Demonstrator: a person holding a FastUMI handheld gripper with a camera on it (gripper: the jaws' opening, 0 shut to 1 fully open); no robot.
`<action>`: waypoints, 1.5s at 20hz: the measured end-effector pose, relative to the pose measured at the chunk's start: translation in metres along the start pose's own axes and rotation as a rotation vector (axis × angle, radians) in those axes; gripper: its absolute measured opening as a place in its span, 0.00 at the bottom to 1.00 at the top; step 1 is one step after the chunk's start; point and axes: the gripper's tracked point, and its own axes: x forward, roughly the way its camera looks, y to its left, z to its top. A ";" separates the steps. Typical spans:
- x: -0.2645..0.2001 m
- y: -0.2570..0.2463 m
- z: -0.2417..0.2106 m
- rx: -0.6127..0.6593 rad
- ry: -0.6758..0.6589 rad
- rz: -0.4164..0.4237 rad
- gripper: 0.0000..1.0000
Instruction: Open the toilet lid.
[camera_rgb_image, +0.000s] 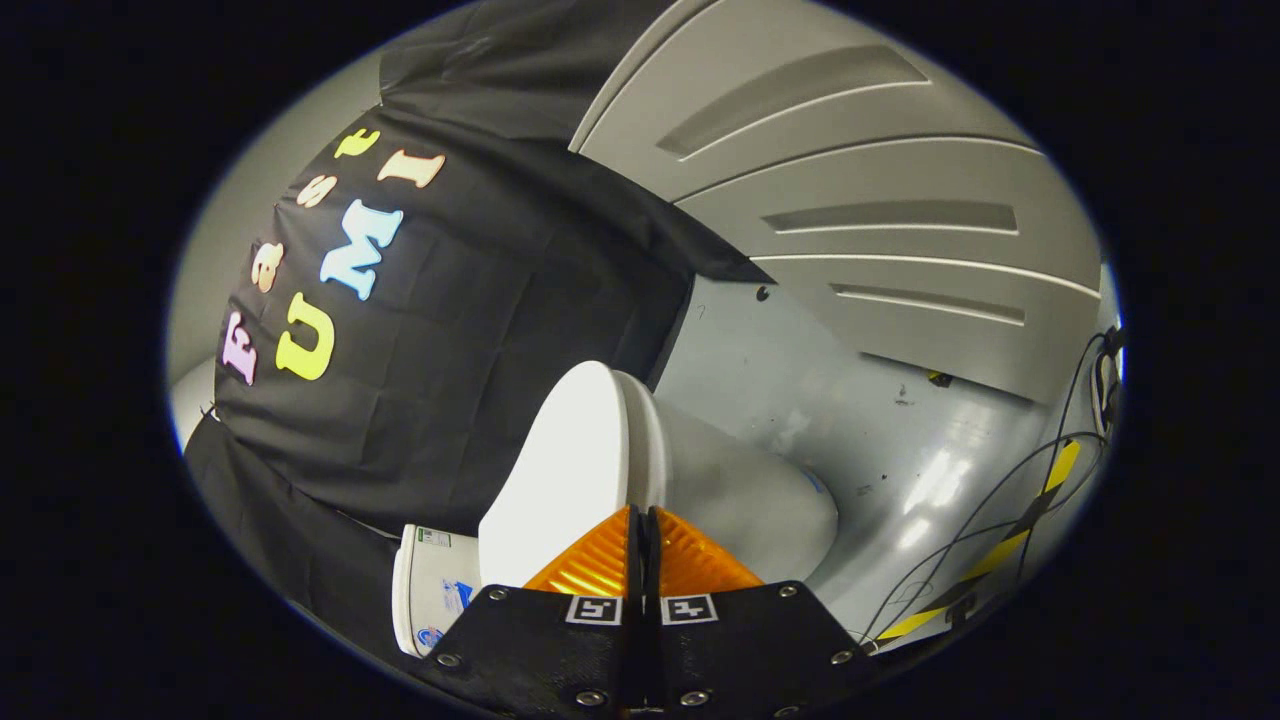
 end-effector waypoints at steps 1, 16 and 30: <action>-0.002 0.005 0.002 -0.017 -0.009 0.002 0.00; -0.046 0.105 0.031 -0.350 -0.092 0.017 0.00; -0.085 0.219 0.029 -0.595 -0.187 0.077 0.00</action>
